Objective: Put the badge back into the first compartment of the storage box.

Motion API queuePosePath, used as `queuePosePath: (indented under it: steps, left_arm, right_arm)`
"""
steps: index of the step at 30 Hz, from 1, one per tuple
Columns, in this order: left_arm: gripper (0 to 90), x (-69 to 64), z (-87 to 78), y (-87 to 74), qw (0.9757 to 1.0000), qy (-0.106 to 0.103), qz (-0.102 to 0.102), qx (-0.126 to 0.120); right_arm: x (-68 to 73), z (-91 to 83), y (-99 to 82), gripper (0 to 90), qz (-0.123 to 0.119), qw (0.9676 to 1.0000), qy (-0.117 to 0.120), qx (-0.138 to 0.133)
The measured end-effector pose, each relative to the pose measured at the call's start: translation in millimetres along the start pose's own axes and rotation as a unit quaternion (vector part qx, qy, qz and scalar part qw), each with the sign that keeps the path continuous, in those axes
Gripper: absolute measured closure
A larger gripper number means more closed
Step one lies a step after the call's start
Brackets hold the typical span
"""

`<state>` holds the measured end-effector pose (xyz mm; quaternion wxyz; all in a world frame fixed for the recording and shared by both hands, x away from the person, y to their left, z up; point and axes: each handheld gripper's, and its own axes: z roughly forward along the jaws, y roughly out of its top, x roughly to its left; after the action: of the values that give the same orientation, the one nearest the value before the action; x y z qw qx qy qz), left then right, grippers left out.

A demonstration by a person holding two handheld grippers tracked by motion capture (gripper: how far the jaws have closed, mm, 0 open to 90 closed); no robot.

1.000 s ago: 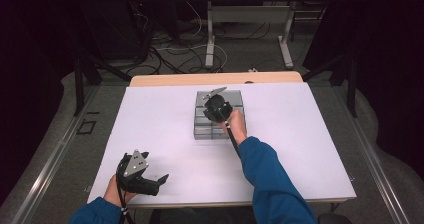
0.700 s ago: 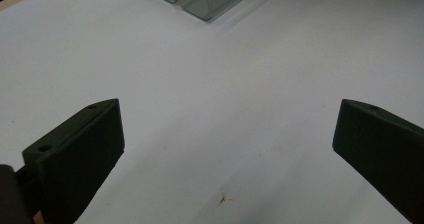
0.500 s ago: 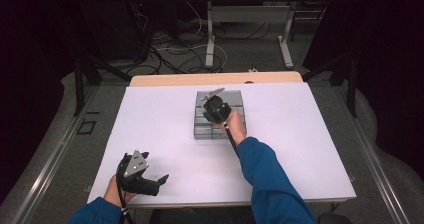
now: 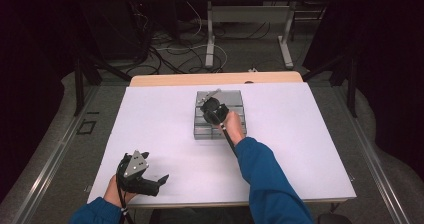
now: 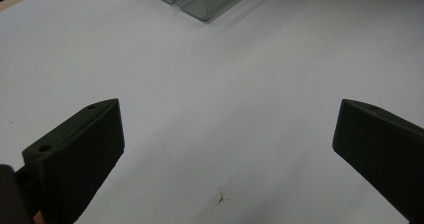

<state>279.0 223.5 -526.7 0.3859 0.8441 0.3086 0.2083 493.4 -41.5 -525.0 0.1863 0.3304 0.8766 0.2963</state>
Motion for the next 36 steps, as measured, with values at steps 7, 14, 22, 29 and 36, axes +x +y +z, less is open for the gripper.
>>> queuePosePath:
  steps: [7,14,22,29,36]
  left_arm:
    - [0.1,-0.1,0.0,0.0,1.0,-0.001,0.0,0.0]
    - [0.1,-0.6,0.4,-0.1,1.0,-0.005,-0.002,0.002]
    - [0.1,-0.2,-0.3,-0.1,1.0,-0.004,-0.002,0.003]
    - [0.1,-0.6,0.0,-0.2,1.0,-0.005,-0.003,0.003]
    - [0.1,0.1,0.4,0.2,1.0,-0.003,0.002,0.001]
  right_arm:
    - [0.3,4.4,-0.9,86.9,-0.002,0.9999,-0.01,0.008]
    - [2.0,7.9,-0.6,86.5,-0.01,0.9996,-0.019,0.016]
    - [3.3,8.4,-0.2,86.1,0.008,0.9996,-0.016,0.022]
    - [0.5,5.9,0.8,73.2,-0.004,0.9998,-0.006,0.019]
    - [-3.1,-14.2,3.1,58.2,0.012,0.9995,0.028,0.002]
